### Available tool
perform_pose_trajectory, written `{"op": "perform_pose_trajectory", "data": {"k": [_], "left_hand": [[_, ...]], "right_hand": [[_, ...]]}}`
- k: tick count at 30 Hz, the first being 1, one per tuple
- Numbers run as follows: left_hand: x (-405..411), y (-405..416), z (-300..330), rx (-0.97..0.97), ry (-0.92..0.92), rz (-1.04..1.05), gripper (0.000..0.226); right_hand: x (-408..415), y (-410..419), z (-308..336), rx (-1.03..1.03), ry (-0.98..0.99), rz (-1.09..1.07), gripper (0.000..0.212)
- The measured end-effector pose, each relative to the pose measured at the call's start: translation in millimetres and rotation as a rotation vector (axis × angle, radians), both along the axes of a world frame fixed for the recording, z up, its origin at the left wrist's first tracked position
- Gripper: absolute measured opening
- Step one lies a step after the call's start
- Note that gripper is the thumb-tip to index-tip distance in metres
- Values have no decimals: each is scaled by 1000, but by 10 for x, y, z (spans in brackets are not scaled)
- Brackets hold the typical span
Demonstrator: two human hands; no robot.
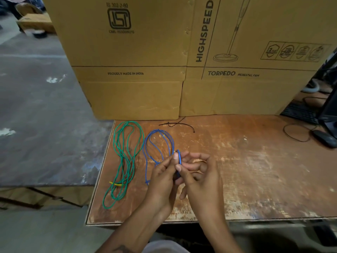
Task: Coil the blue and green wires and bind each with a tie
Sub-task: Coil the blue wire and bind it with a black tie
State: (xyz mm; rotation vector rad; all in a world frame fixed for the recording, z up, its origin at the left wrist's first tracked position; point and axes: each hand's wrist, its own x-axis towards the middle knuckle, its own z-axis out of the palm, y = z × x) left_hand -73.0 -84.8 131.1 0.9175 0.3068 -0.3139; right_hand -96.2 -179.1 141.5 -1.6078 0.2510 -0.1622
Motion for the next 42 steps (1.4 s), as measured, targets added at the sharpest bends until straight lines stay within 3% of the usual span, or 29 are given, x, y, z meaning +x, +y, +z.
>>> {"op": "perform_pose_trajectory", "data": {"k": [6,9,13,16,21,23,26,28,30,32,35,36,38,42], "left_hand": [[36,98,95,-418,193,-17,24],[86,123,52,-402,152,22,16],[252,101,17,-310,129,95,15],[400,171,58,-420,110,64,21],[593,285,75,-531,133,5,25],[632,288,53,-412,71,60,22],[576,257,66,4,-106,83,19],[486,235,90,269,-237,-16,23],[399,265,120,411,-337,-173,25],[323,349,157,431,-399,-436,26],[264,415,97,547,-472,-734,24],[269,410,30,653,-495,-740,23],[272,375,-142,844,-529,-641,23],[274,316,-449,931,-480,-289,20]], "right_hand": [[20,-77,-87,-168,17,-27,48],[-40,-88,-255,-289,39,48,39],[-111,-206,-399,-212,0,341,20],[-87,-392,-635,-298,-21,542,28],[28,-685,-903,-168,33,656,31],[116,-727,-907,-126,25,601,26],[327,-758,-901,-168,40,478,30],[494,-764,-882,-288,111,459,47],[627,-745,-816,-354,212,465,56],[705,-706,-694,-202,316,416,54],[826,-668,-561,397,535,338,40],[840,-642,-488,566,578,357,31],[843,-583,-338,631,563,449,32],[740,-483,-119,219,393,538,30]]}}
